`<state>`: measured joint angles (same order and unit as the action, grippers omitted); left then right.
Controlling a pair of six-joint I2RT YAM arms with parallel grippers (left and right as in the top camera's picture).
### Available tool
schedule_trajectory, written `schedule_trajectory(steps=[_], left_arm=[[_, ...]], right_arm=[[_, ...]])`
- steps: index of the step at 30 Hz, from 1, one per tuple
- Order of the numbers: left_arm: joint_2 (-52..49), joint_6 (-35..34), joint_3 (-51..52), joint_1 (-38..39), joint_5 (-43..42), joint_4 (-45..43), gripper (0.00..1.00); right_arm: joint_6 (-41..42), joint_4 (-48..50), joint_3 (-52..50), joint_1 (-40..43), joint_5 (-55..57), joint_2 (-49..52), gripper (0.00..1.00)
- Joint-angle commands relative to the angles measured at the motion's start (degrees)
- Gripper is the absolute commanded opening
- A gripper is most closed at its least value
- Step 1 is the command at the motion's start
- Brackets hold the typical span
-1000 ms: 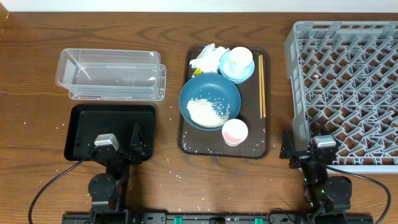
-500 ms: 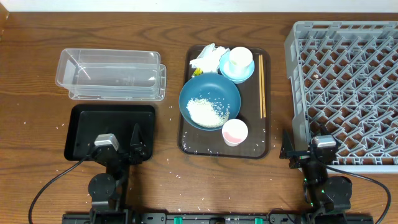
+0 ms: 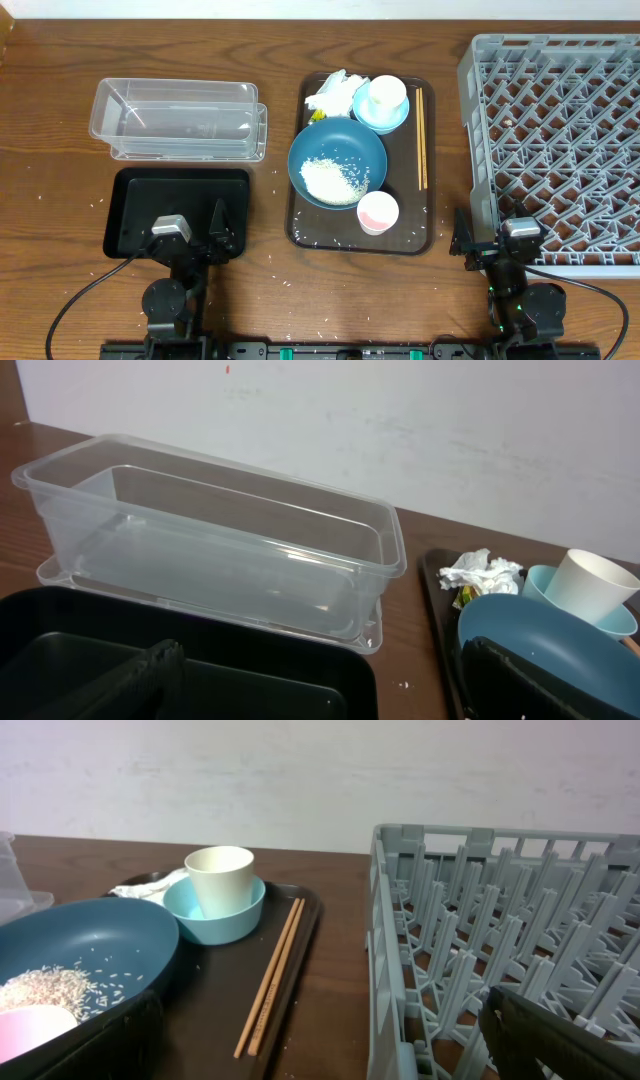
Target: Sort waste into correct bins and load items into the dishwasher rack
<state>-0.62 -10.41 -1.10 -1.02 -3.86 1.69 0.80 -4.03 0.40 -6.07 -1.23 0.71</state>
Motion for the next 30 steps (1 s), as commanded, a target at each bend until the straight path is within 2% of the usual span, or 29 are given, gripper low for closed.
schedule_trajectory(steps=[1, 21, 24, 26, 30], left_arm=[[0.4, 1.0, 0.9, 0.0, 0.3, 2.1, 0.91], [0.4, 1.0, 0.9, 0.0, 0.3, 2.1, 0.91], [0.4, 1.0, 0.9, 0.0, 0.3, 2.1, 0.91], [0.4, 1.0, 0.9, 0.0, 0.3, 2.1, 0.91], [0.4, 1.0, 0.9, 0.0, 0.3, 2.1, 0.91]], right_arm=[[-0.7, -0.2, -0.1, 0.7, 0.6, -0.4, 0.99], [-0.7, -0.2, -0.1, 0.7, 0.6, -0.4, 0.99], [0.1, 0.2, -0.1, 0.7, -2.6, -0.4, 0.99], [4.7, 0.5, -0.1, 0.7, -8.9, -0.4, 0.99], [17.5, 0.8, -0.1, 0.7, -11.0, -0.4, 0.99]])
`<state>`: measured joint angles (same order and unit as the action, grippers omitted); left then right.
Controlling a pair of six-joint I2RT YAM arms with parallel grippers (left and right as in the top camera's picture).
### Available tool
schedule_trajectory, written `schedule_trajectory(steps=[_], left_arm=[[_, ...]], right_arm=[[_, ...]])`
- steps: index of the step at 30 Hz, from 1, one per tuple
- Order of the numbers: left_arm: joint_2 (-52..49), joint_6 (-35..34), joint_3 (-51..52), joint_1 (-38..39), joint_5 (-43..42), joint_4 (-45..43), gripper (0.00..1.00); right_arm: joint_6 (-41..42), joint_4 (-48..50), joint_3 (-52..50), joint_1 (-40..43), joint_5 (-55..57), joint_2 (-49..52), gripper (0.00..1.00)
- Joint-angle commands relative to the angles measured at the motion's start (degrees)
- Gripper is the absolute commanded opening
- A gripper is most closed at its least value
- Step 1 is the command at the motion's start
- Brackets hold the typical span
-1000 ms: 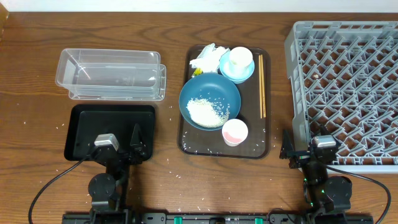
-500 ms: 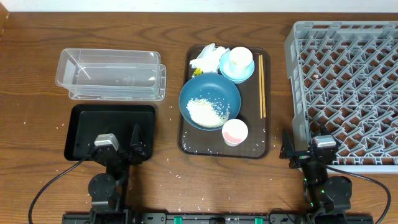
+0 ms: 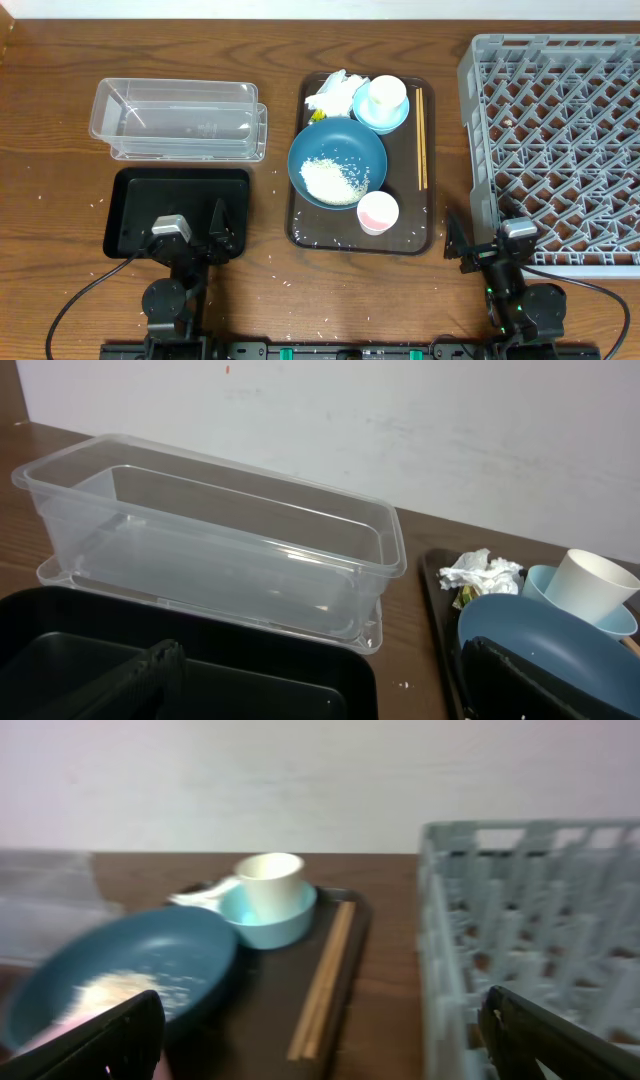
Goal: Sort waste into correct bins and load items into the dishwasher rack
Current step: 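Move the right gripper over the tray toward the pink cup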
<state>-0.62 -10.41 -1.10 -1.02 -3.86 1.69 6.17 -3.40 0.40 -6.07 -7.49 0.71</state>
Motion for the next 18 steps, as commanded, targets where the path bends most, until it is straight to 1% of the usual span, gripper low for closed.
schedule_trajectory(steps=[1, 2, 5, 8, 10, 12, 16, 18], left_arm=[[0.4, 1.0, 0.9, 0.0, 0.3, 2.1, 0.91], [0.4, 1.0, 0.9, 0.0, 0.3, 2.1, 0.91], [0.4, 1.0, 0.9, 0.0, 0.3, 2.1, 0.91], [0.4, 1.0, 0.9, 0.0, 0.3, 2.1, 0.91], [0.4, 1.0, 0.9, 0.0, 0.3, 2.1, 0.91], [0.4, 1.0, 0.9, 0.0, 0.3, 2.1, 0.91], [0.4, 1.0, 0.9, 0.0, 0.3, 2.1, 0.91], [0.4, 1.0, 0.9, 0.0, 0.3, 2.1, 0.91]], right_arm=[[14.9, 1.0, -0.1, 0.8, -4.5, -0.4, 0.99], [16.2, 2.9, -0.1, 0.8, -3.3, -0.4, 0.99], [16.7, 6.8, -0.1, 0.8, -2.1, -0.4, 0.99], [21.0, 11.1, -0.1, 0.8, -2.2, -0.4, 0.99], [23.9, 15.5, -0.1, 0.8, -2.2, -0.4, 0.99], [26.0, 22.0, -0.1, 0.8, -2.2, -0.3, 0.99], [26.2, 34.5, 0.2, 0.8, -0.6, 0.7, 0.99], [26.2, 36.7, 1.2, 0.8, -0.2, 2.0, 0.99]])
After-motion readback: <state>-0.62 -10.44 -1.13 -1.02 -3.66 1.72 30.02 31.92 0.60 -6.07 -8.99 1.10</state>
